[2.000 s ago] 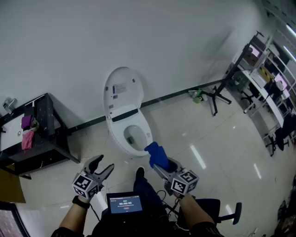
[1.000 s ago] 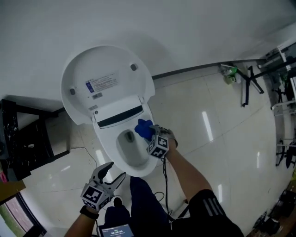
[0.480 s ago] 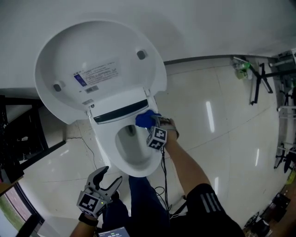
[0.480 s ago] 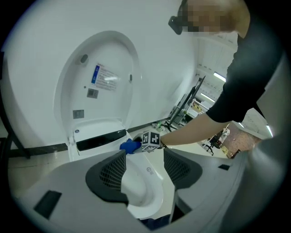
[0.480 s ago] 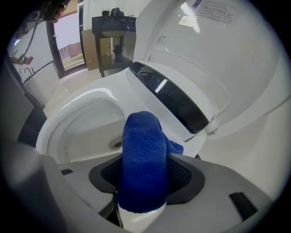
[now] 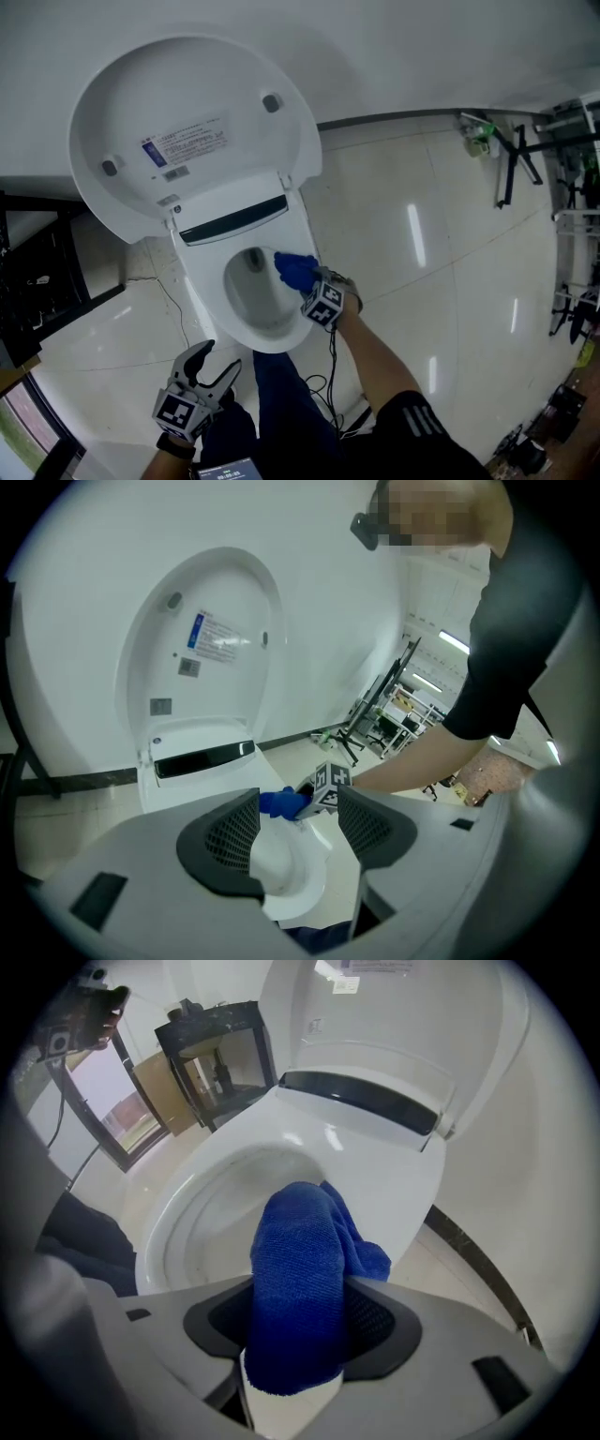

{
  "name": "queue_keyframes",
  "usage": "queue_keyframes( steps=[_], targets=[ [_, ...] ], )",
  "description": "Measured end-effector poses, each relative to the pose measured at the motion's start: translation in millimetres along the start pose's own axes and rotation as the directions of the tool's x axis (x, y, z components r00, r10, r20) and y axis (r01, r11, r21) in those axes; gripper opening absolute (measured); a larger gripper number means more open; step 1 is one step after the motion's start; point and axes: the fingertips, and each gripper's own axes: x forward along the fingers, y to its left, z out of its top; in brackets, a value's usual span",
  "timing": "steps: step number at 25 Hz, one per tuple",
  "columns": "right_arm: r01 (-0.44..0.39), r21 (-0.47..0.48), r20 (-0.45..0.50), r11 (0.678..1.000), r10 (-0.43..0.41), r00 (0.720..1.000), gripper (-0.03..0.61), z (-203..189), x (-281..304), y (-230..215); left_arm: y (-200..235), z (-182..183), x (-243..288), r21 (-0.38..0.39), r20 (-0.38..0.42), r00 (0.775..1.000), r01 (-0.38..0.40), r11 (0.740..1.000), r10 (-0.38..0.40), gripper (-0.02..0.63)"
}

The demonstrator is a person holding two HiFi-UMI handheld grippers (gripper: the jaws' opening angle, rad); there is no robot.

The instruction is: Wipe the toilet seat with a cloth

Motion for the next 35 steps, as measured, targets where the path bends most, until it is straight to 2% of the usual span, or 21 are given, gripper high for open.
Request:
queue_keyframes(
  steps=[6, 11, 15, 17, 19, 22, 24, 27, 31, 33, 35],
  targets=[
    [-0.088, 0.026, -0.034, 0.996, 0.089, 0.995, 0.265, -50.3, 4.0, 107.3, -19.5, -16.0, -11.7, 0.017, 0.0, 1.0, 0.023, 1.0, -0.023, 0.265],
    [-0.142, 0.07, -0.053, 0.987, 0.146, 0.988, 0.265, -67.9, 10.0, 179.3, -34.5, -29.6, -28.8, 0.054, -0.007, 0.999, 0.046, 0.998, -0.046, 0.265],
    [-0.126, 0.158, -0.024, 0.979, 0.131, 0.991, 0.265, -63.0, 7.9, 187.2, -40.3, -36.8, -47.4, 0.094, 0.009, 0.998, 0.06, 0.994, -0.061, 0.265],
    [-0.089, 0.23, 0.057, 0.969, 0.078, 0.995, 0.265, -46.3, -9.9, 173.1, -47.5, -31.3, -59.7, 0.104, 0.031, 0.997, 0.062, 0.993, -0.065, 0.265],
    [-0.049, 0.31, 0.171, 0.949, -0.005, 0.985, 0.268, -17.9, -49.2, 154.1, -53.8, -24.0, -78.6, 0.125, 0.061, 0.996, 0.062, 0.99, -0.07, 0.265],
    [-0.008, 0.392, 0.336, 0.92, -0.135, 0.932, 0.269, 26.4, -142.4, 142.7, -67.5, -11.9, -121.8, 0.191, 0.113, 0.99, 0.06, 0.98, -0.083, 0.265],
    [0.027, 0.4, 0.428, 0.916, -0.212, 0.879, 0.268, 46.9, -210.2, 149.4, -78.6, -4.6, -157.4, 0.259, 0.159, 0.982, 0.061, 0.964, -0.105, 0.265],
    [0.099, 0.379, 0.52, 0.92, -0.3, 0.8, 0.268, 71.6, -311.5, 181.0, -107.2, 14.0, -217.8, 0.3, 0.235, 0.962, 0.065, 0.952, -0.14, 0.265],
    [0.147, 0.386, 0.586, 0.911, -0.365, 0.724, 0.267, 73.9, -425.6, 277.1, -156.1, -1.0, -316.6, 0.39, 0.281, 0.933, 0.103, 0.915, -0.224, 0.265],
    [0.134, 0.404, 0.618, 0.905, -0.378, 0.689, 0.267, 65.6, -472.4, 339.9, -173.0, -20.8, -366.9, 0.425, 0.26, 0.932, 0.123, 0.897, -0.251, 0.265],
    [0.099, 0.431, 0.649, 0.897, -0.384, 0.657, 0.267, 55.3, -513.8, 397.6, -179.2, -38.5, -409.5, 0.484, 0.241, 0.933, 0.123, 0.867, -0.268, 0.265]
  ],
)
